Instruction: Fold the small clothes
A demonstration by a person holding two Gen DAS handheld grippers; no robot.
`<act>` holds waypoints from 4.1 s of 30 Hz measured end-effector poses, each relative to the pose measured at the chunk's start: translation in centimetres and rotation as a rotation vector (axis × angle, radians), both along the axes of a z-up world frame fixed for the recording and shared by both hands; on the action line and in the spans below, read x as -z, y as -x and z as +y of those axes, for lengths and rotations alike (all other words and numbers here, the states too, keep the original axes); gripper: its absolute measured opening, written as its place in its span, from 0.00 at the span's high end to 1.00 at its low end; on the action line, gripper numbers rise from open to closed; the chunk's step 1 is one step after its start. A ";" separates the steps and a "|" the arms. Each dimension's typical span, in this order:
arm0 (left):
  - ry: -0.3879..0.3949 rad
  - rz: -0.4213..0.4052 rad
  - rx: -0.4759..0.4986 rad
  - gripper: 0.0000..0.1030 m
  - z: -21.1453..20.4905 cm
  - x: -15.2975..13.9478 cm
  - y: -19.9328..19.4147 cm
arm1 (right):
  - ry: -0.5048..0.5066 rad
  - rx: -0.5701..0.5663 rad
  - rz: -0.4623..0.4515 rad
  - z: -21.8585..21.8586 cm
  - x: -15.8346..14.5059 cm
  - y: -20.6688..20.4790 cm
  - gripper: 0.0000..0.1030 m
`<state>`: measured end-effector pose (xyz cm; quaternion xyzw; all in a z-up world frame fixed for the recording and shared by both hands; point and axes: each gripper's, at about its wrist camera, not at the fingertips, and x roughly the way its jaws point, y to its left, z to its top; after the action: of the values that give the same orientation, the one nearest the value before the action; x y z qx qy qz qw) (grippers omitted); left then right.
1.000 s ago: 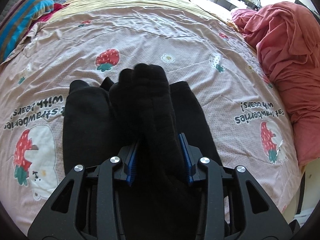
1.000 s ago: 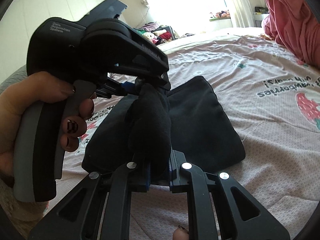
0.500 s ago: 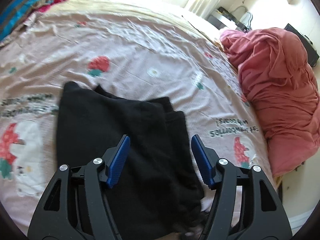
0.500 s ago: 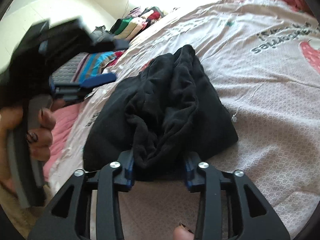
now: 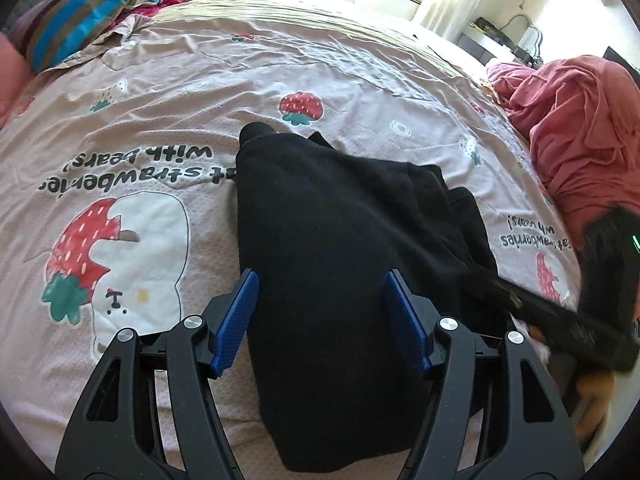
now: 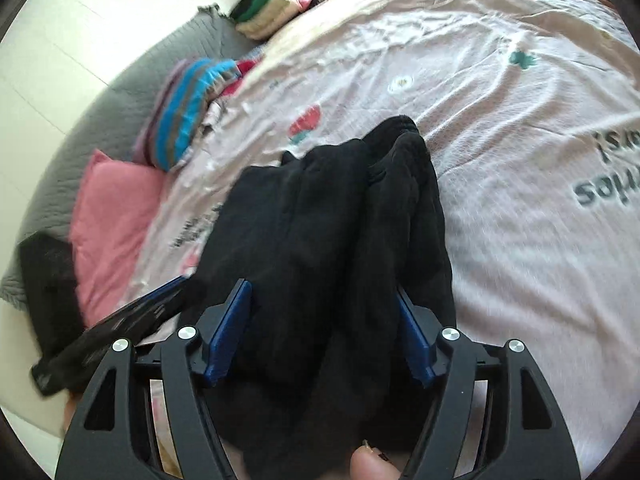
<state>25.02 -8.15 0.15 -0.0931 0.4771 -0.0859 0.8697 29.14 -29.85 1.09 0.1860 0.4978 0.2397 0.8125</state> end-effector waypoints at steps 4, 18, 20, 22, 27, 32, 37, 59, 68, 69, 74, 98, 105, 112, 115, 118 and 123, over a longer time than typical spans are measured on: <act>-0.014 -0.003 0.007 0.44 0.1 0.2 0.5 | 0.025 -0.040 -0.026 1.7 -0.3 -0.5 0.71; -0.046 -0.018 0.034 0.37 -1.4 0.4 1.5 | 0.162 -0.113 -0.178 1.3 -2.2 -2.5 0.87; -0.053 -0.014 0.040 0.35 -1.6 0.7 1.6 | 0.162 -0.089 -0.138 0.6 -0.5 -2.6 0.87; -0.052 -0.008 0.046 0.34 -1.7 0.9 1.7 | 0.145 -0.066 -0.128 0.1 0.4 -2.5 0.87; -0.047 0.002 0.048 0.34 -1.6 1.1 1.8 | 0.059 -0.009 -0.095 -1.5 1.2 -1.9 0.78; -0.046 0.000 0.042 0.34 -1.5 1.2 2.0 | 0.018 -0.027 -0.085 -2.0 0.3 -0.4 0.58; -0.041 -0.002 0.039 0.34 -1.3 1.1 2.2 | -0.028 -0.069 -0.066 -1.8 -0.3 1.7 0.40; -0.013 -0.015 0.076 0.41 -1.7 0.0 4.5 | 0.047 -0.081 -0.148 -1.4 -1.8 5.6 0.85; -0.044 -0.012 0.095 0.37 -2.5 0.8 5.6 | 0.182 -0.008 -0.156 -1.2 0.1 7.0 0.64; -0.044 -0.013 0.094 0.36 -2.4 0.8 5.7 | 0.222 0.005 -0.182 -1.0 -0.1 7.6 0.62; -0.031 -0.019 0.091 0.36 -2.1 0.8 6.1 | 0.327 0.051 -0.260 -0.4 -0.8 9.5 0.46; -0.060 -0.196 0.079 0.09 1.5 -3.1 12.8 | 0.458 0.203 -0.607 1.5 -7.1 20.7 0.05; -0.069 -0.243 0.062 0.09 2.6 -3.4 15.7 | 0.473 0.205 -0.631 2.3 -7.1 23.2 0.04; -0.080 -0.255 0.045 0.09 3.3 -2.6 18.4 | 0.460 0.211 -0.593 2.9 -5.9 24.8 0.04; -0.076 -0.247 0.037 0.09 3.7 -1.9 19.1 | 0.473 0.211 -0.559 3.3 -4.9 25.0 0.04; -0.071 -0.241 0.022 0.09 4.2 -1.1 19.6 | 0.488 0.208 -0.527 3.7 -3.8 25.2 0.04; -0.075 -0.228 0.013 0.09 4.6 -0.1 20.1 | 0.504 0.212 -0.489 4.1 -2.4 25.5 0.04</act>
<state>4.93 -3.55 0.20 -0.0467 0.3784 -0.0837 0.9207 3.66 -25.78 3.52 -0.0324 0.3103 0.0612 0.9481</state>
